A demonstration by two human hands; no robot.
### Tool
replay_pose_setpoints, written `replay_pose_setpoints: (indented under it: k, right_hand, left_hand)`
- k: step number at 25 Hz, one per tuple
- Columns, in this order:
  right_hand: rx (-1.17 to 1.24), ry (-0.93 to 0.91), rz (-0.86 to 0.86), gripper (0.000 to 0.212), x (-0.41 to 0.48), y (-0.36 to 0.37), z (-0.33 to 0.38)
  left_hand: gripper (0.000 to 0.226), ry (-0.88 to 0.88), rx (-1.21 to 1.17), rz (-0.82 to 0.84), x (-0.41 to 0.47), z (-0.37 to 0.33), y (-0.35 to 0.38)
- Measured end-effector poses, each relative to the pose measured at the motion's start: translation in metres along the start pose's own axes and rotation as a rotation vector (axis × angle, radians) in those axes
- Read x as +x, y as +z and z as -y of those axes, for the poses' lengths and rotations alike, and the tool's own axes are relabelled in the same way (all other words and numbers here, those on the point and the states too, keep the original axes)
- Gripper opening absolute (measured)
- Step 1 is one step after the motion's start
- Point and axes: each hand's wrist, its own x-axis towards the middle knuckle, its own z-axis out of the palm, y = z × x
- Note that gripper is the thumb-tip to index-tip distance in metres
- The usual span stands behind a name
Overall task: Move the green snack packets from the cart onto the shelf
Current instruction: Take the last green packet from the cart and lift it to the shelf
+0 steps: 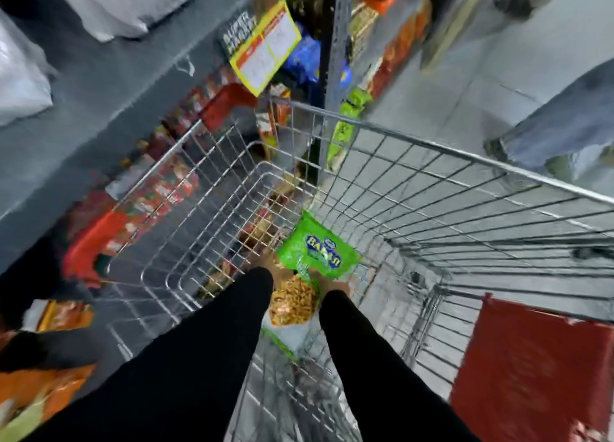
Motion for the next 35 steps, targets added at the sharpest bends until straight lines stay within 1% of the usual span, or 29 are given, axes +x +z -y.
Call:
replay_pose_setpoints:
  k: [2,3,4,5,6,7,8,9,11,12,13,14,15,17,18,19,21,22,23,24,26,27,29,30,31,33,35]
  right_hand:
    - [0.126,-0.011,-0.008,0.063,0.002,-0.004,0.006]
    - [0.152,-0.032,-0.006,0.063,0.002,-0.006,0.005]
    - [0.053,-0.019,0.024,0.062,-0.002,-0.005,0.003]
    - [0.034,0.011,0.072,0.058,-0.009,-0.004,0.001]
    - [0.089,0.046,0.107,0.046,-0.013,-0.005,-0.002]
    - [0.126,0.028,0.118,0.035,-0.009,-0.005,-0.004]
    - [0.147,-0.009,0.127,0.030,-0.007,-0.007,-0.006]
    - [0.215,-0.035,0.141,0.029,-0.007,-0.006,-0.006]
    - [0.271,-0.157,0.120,0.030,-0.003,-0.009,0.000]
    - [0.329,-0.201,0.122,0.028,-0.009,-0.012,0.003]
    - [0.358,-0.241,0.116,0.033,-0.018,-0.019,0.009]
    - [0.387,-0.278,0.128,0.043,-0.032,-0.025,0.018]
    - [0.390,-0.318,0.117,0.052,-0.047,-0.031,0.028]
    - [0.349,-0.422,0.125,0.062,-0.076,-0.045,0.052]
    - [0.319,-0.493,0.128,0.061,-0.093,-0.051,0.066]
    - [0.296,-0.552,0.150,0.057,-0.108,-0.057,0.078]
    - [0.251,-0.639,0.206,0.045,-0.150,-0.069,0.103]
    - [0.217,-0.686,0.215,0.043,-0.173,-0.074,0.114]
    - [0.178,-0.761,0.214,0.045,-0.198,-0.078,0.126]
    - [0.125,-0.837,0.204,0.049,-0.219,-0.081,0.135]
    - [0.019,-0.987,0.220,0.057,-0.272,-0.079,0.155]
    - [0.003,-1.031,0.262,0.057,-0.295,-0.076,0.163]
    - [0.002,-1.101,0.362,0.054,-0.341,-0.059,0.177]
    - [-0.002,-1.119,0.384,0.054,-0.361,-0.048,0.182]
    - [-0.029,-1.155,0.405,0.053,-0.379,-0.034,0.187]
    - [-0.092,-1.231,0.477,0.051,-0.412,-0.005,0.194]
    - [-0.135,-1.312,0.509,0.048,-0.435,0.023,0.200]
  left_hand:
    - [0.065,0.031,-0.004,0.044,-0.001,0.001,-0.005]
    - [0.062,0.027,0.011,0.078,0.000,0.003,-0.004]
    - [0.058,0.009,0.022,0.096,-0.002,0.001,-0.006]
    - [0.054,0.001,-0.006,0.084,-0.008,-0.006,-0.009]
    - [0.051,0.003,-0.070,0.074,-0.007,-0.007,-0.013]
    - [0.050,0.052,-0.064,0.056,0.001,-0.008,-0.014]
    - [0.046,0.060,-0.143,0.081,0.001,-0.011,-0.014]
    - [0.037,0.078,-0.233,0.088,-0.002,-0.014,-0.014]
    - [0.016,0.057,-0.302,0.115,-0.020,-0.017,-0.013]
    - [0.017,0.040,-0.389,0.127,-0.034,-0.020,-0.017]
    - [0.031,0.019,-0.486,0.124,-0.047,-0.023,-0.023]
    - [0.043,0.054,-0.476,0.077,-0.060,-0.025,-0.032]
    - [0.052,0.117,-0.511,0.038,-0.068,-0.028,-0.041]
    - [0.057,0.221,-0.634,0.019,-0.090,-0.038,-0.069]
    - [0.059,0.250,-0.666,-0.005,-0.100,-0.043,-0.085]
    - [0.061,0.261,-0.698,-0.043,-0.108,-0.047,-0.097]
    - [0.061,0.321,-0.769,-0.051,-0.142,-0.056,-0.130]
    - [0.054,0.340,-0.837,-0.048,-0.158,-0.058,-0.146]
    - [0.046,0.371,-0.898,-0.046,-0.172,-0.060,-0.161]
    - [0.043,0.397,-0.918,-0.069,-0.185,-0.061,-0.173]
    - [0.041,0.459,-0.946,-0.198,-0.214,-0.054,-0.204]
    - [0.044,0.497,-0.968,-0.263,-0.228,-0.049,-0.217]
    - [0.059,0.548,-1.025,-0.415,-0.259,-0.032,-0.245]
    - [0.060,0.543,-1.033,-0.501,-0.272,-0.021,-0.258]
    - [0.056,0.532,-1.042,-0.591,-0.286,-0.008,-0.270]
    - [0.052,0.482,-1.046,-0.751,-0.308,0.017,-0.295]
    - [0.051,0.413,-1.017,-0.905,-0.323,0.039,-0.317]
